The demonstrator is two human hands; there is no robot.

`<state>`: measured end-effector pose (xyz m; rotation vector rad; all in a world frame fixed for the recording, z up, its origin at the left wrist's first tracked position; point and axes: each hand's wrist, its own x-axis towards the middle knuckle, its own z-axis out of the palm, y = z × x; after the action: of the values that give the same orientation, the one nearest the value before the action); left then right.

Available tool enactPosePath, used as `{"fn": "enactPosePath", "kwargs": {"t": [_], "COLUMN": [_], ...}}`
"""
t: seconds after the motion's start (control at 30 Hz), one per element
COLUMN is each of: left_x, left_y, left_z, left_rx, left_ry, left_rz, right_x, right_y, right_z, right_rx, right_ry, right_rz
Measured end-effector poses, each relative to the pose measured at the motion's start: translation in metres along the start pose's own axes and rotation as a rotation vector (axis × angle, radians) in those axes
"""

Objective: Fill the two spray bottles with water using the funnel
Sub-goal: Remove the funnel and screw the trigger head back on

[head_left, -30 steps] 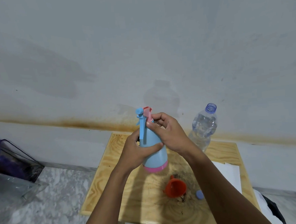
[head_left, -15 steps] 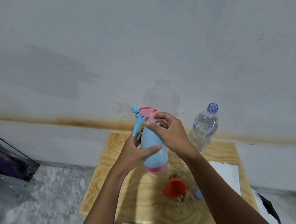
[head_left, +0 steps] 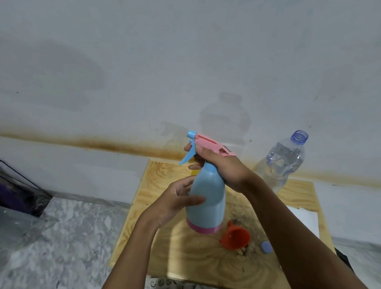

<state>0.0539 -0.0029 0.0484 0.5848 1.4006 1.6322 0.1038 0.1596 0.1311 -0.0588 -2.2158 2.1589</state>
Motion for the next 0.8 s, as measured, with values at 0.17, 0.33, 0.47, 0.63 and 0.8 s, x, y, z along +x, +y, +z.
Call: {"fn": "enactPosePath", "kwargs": {"t": [0.17, 0.33, 0.47, 0.63, 0.8], "left_x": [-0.009, 0.002, 0.004, 0.004, 0.005], "left_y": [-0.037, -0.115, -0.138, -0.152, -0.160], "left_z": [-0.052, -0.089, -0.083, -0.075, -0.076], "left_rx": [0.192, 0.575, 0.912, 1.150, 1.190], "left_ry": [0.318, 0.664, 0.617, 0.608, 0.629], "left_rz": [-0.180, -0.364, -0.547, -0.596, -0.579], "right_x": [0.003, 0.003, -0.003, -0.002, 0.007], "right_y": [0.032, 0.083, 0.115, 0.148, 0.163], "right_z": [0.000, 0.004, 0.006, 0.010, 0.016], "right_rx": [-0.104, -0.250, -0.358, -0.359, -0.452], "right_ry": [0.065, 0.068, 0.044, -0.003, -0.117], "right_rz": [0.070, 0.254, 0.441, 0.602, 0.678]}}
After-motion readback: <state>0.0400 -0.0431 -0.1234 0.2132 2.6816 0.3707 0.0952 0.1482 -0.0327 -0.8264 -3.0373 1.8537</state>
